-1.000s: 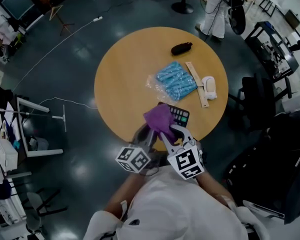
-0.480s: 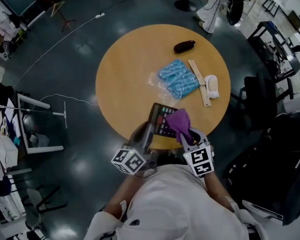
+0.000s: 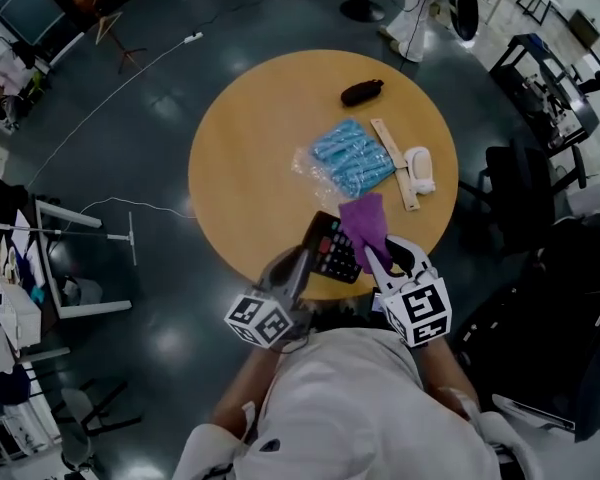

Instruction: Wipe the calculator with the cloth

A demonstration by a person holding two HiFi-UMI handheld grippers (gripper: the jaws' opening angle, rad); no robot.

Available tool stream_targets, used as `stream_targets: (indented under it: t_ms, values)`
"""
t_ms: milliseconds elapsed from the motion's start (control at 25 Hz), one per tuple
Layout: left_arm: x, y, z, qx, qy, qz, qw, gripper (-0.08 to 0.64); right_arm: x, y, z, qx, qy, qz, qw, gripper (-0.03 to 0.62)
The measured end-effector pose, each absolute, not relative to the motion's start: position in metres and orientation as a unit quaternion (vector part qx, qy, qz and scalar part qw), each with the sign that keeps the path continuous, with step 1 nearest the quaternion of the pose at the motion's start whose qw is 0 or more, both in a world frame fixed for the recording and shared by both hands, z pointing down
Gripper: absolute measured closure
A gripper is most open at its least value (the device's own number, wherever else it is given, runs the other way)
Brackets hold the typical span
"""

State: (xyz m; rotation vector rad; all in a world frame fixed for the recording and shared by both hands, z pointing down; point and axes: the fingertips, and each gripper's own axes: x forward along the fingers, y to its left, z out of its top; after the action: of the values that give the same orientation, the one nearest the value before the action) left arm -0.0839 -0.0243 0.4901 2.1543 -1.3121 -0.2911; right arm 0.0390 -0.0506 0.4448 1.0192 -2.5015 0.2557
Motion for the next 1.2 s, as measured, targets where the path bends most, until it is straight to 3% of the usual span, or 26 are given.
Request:
stream_targets:
  t_ms: [240, 680, 800, 960, 1200]
  values:
    - [-0.059, -0.022, 0.484, 0.83, -0.466, -0.104, 0.288, 0.515, -0.004, -0.049, 0.465, 0.333, -0.909, 0.075, 0.242, 0.508]
    - [-0.077, -0.011, 0.482, 0.858, -0.444, -0.062, 0.251, 0.515, 0.069, -0.041, 0.534, 0.355, -0.871, 0.164, 0.297, 0.508]
    - [-0.075, -0.01, 0.481, 0.881, -0.409, -0.038, 0.234, 0.515, 0.08, -0.04, 0.52, 0.349, -0.878, 0.174, 0.277, 0.508]
    - [-0.065, -0.004, 0.481, 0.919, -0.364, 0.038, 0.149, 0.515, 0.072, -0.042, 0.452, 0.308, -0.915, 0.134, 0.225, 0.508]
    - [-0.034, -0.002, 0.487, 0.931, -0.318, 0.179, 0.007, 0.515, 0.014, -0.025, 0.405, 0.209, -0.936, 0.023, 0.284, 0.508]
